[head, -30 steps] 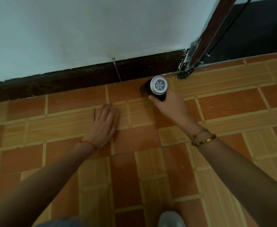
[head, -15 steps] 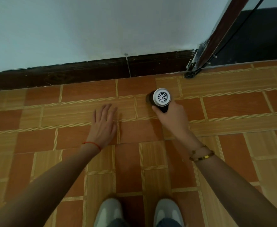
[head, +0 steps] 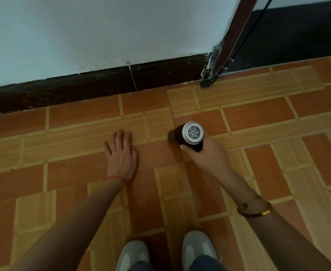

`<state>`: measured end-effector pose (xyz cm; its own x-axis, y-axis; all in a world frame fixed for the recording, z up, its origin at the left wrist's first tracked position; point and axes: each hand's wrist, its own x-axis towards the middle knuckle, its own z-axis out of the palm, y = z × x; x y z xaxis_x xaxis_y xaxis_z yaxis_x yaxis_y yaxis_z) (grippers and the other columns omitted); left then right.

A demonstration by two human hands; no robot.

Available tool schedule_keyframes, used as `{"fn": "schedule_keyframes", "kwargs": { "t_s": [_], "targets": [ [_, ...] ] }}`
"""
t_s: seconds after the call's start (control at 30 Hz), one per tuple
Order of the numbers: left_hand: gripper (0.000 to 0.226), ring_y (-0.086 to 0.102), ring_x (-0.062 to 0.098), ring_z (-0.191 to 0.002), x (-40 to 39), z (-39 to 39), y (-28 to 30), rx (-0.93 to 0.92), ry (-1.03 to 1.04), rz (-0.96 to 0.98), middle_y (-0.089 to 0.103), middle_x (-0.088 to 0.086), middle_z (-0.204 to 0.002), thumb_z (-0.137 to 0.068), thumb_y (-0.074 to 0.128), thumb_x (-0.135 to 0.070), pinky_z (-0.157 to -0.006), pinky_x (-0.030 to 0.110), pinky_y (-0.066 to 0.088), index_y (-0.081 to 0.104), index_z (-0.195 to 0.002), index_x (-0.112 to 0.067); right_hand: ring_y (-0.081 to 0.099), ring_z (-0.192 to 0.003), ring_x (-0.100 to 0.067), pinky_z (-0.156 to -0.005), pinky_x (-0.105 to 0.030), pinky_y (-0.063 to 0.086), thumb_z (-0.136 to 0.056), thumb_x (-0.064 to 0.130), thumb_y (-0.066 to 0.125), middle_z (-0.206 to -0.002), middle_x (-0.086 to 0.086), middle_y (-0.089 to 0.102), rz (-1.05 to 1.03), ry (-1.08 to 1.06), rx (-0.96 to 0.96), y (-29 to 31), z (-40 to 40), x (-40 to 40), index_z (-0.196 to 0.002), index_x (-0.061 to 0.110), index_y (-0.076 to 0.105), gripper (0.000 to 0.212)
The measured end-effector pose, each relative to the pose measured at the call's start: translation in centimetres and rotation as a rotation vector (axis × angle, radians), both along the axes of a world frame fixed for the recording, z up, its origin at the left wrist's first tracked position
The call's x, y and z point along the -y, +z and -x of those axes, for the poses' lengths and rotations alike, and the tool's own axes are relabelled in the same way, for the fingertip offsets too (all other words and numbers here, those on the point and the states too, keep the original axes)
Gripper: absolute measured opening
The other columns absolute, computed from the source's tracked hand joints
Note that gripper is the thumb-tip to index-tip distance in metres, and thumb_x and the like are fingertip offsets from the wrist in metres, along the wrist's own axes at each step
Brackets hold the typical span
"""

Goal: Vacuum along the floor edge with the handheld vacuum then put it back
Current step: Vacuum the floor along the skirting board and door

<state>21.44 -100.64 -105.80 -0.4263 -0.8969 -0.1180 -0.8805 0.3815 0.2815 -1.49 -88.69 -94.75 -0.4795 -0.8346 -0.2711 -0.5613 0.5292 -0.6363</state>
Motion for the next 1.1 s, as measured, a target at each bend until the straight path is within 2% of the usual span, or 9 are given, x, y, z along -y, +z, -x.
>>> {"fn": "schedule_keyframes", "kwargs": {
  "t_s": [0.13,0.4,0.53,0.67,0.9,1.03,1.1],
  "targets": [
    [0.061,0.016,0.035,-0.149,-0.3,0.1,-0.5,0.004,0.005,0.029,0.027,0.017,-0.158,-0.098,0.022,-0.039,-0.118,0.065,0.007,0.029,-0.152,-0.012,0.065,-0.098,-0.024,-0.078,-0.043,0.055,-0.081,0.049,0.069,-0.105,-0.001,0.07,0.022,-0.124,-0.084,0.0,1.1,-1.5,-0.132,0.021,0.051,0.061],
    [0.059,0.018,0.036,-0.148,-0.3,0.1,-0.8,-0.025,0.006,0.062,0.029,0.017,-0.156,-0.097,0.026,-0.037,-0.118,0.066,0.008,0.032,-0.15,-0.011,0.061,-0.106,-0.013,-0.088,-0.033,0.051,-0.08,0.047,0.073,-0.111,0.008,0.067,-0.089,0.074,0.143,0.5,0.2,-4.0,-0.128,0.026,0.055,0.056],
    [0.06,0.019,0.036,-0.148,-0.4,0.1,-0.9,-0.028,-0.001,0.066,0.03,0.018,-0.155,-0.096,0.027,-0.037,-0.117,0.067,0.009,0.032,-0.15,-0.011,0.064,-0.1,-0.015,-0.083,-0.034,0.052,-0.08,0.05,0.071,-0.099,0.012,0.065,-0.076,-0.006,0.067,0.6,0.6,-4.9,-0.129,0.027,0.054,0.058],
    [0.061,0.019,0.037,-0.147,-0.3,0.1,-0.9,-0.021,0.0,0.07,0.031,0.018,-0.155,-0.096,0.026,-0.037,-0.117,0.067,0.009,0.032,-0.15,-0.01,0.065,-0.099,-0.021,-0.082,-0.041,0.054,-0.08,0.051,0.07,-0.104,0.004,0.07,-0.005,-0.125,-0.064,0.5,1.4,-5.3,-0.137,0.03,0.047,0.065],
    [0.063,0.016,0.037,-0.148,-0.3,0.0,-0.8,-0.024,-0.001,0.067,0.028,0.018,-0.156,-0.095,0.023,-0.039,-0.119,0.065,0.005,0.031,-0.151,-0.01,0.064,-0.099,-0.014,-0.084,-0.038,0.054,-0.078,0.052,0.072,-0.097,0.013,0.064,-0.075,-0.003,0.095,0.4,1.1,-5.9,-0.129,0.027,0.053,0.06],
    [0.063,0.017,0.036,-0.148,-0.3,0.1,-0.5,-0.023,-0.002,0.064,0.029,0.018,-0.156,-0.095,0.022,-0.04,-0.119,0.064,0.006,0.032,-0.151,-0.01,0.064,-0.1,-0.014,-0.082,-0.031,0.052,-0.079,0.05,0.073,-0.097,0.012,0.064,-0.039,-0.081,0.087,0.2,1.0,-5.5,-0.127,0.026,0.056,0.057],
    [0.063,0.017,0.036,-0.148,-0.4,0.0,-0.5,-0.021,-0.005,0.061,0.029,0.018,-0.157,-0.096,0.022,-0.04,-0.119,0.064,0.006,0.032,-0.15,-0.011,0.064,-0.099,-0.018,-0.08,-0.035,0.053,-0.079,0.05,0.072,-0.101,0.007,0.067,-0.004,-0.14,0.013,0.0,1.2,-5.2,-0.13,0.025,0.053,0.059]
  ]
}}
